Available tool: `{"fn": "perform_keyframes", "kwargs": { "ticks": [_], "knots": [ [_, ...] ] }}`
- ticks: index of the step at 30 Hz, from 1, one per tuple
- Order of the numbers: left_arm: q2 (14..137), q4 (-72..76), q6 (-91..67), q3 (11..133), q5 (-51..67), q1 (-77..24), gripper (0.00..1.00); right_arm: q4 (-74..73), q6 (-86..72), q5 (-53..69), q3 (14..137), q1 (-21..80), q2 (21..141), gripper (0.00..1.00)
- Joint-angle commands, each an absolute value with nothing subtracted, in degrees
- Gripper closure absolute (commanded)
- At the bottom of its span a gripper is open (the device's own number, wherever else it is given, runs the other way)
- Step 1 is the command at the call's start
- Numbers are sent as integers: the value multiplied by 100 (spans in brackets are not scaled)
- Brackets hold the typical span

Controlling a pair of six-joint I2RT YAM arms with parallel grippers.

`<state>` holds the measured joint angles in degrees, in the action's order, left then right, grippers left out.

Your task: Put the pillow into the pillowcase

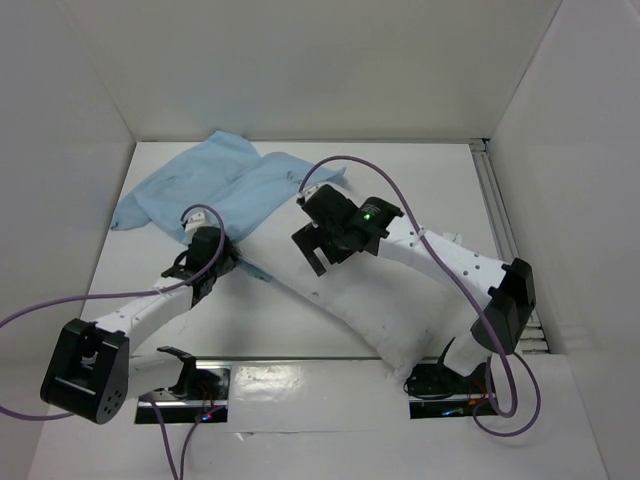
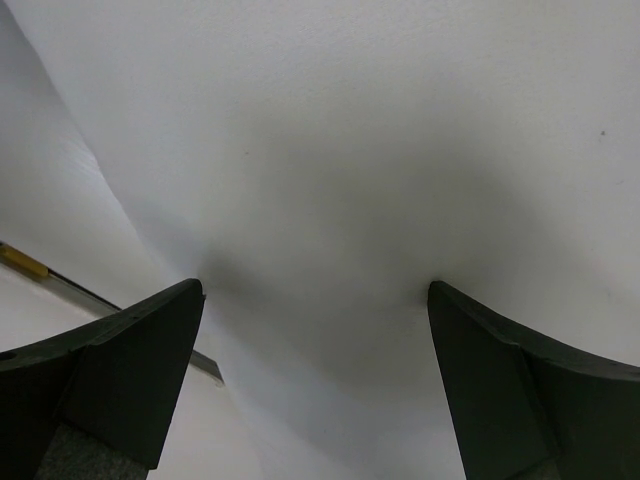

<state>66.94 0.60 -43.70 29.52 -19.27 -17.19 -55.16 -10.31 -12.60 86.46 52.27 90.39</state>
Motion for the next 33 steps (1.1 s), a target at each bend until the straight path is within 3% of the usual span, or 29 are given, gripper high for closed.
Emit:
{"fn": "perform_keyframes", "kwargs": {
  "ticks": [1, 4, 6, 8, 9, 10, 11, 12, 18, 21, 26, 29, 33],
  "knots": [
    [6741, 369, -4394, 3164, -2083, -1617, 51, -5985, -844, -748, 8877, 5265, 9149, 0],
    [6741, 431, -4281, 3164, -1951, -1617, 70, -5907, -931, -747, 8658, 5265, 9263, 0],
    [6741, 370, -4280, 3295, -1890, -1617, 100, -5608, -1080, -747, 8544, 5265, 9264, 0],
    [6689, 369, -4096, 3366, -1828, -1687, 100, -5354, -1081, -669, 8464, 5265, 9403, 4],
    [6688, 369, -4096, 3418, -1828, -1748, 100, -5161, -1142, -668, 8464, 5265, 9483, 14],
    [6688, 317, -3965, 3419, -1828, -1819, 100, -5098, -1143, -616, 8542, 5265, 9579, 59],
    [6628, 316, -3903, 3471, -1828, -1959, 100, -4967, -1143, -615, 8621, 5265, 9780, 83],
    [6627, 369, -3850, 3533, -1759, -2021, 100, -4966, -1221, -685, 8857, 5265, 9887, 100],
    [6574, 308, -3481, 4155, -1223, -2372, 100, -4791, -1038, -1291, 10053, 5046, 10379, 100],
    [7002, 387, -3305, 4717, -389, -2496, 100, -4711, -880, -1573, 11001, 4493, 10668, 100],
    [8005, -43, -3164, 7151, 1264, -2496, 100, -4790, -467, -1740, 14068, 3762, 11591, 100],
    [8270, -245, -3164, 8014, 2018, -2443, 100, -4395, -580, -1512, 13592, 3639, 11497, 100],
    [8043, -36, -3506, 7324, 2679, -2242, 100, -3948, -1018, -1178, 11957, 4015, 11365, 100]
  ]
}}
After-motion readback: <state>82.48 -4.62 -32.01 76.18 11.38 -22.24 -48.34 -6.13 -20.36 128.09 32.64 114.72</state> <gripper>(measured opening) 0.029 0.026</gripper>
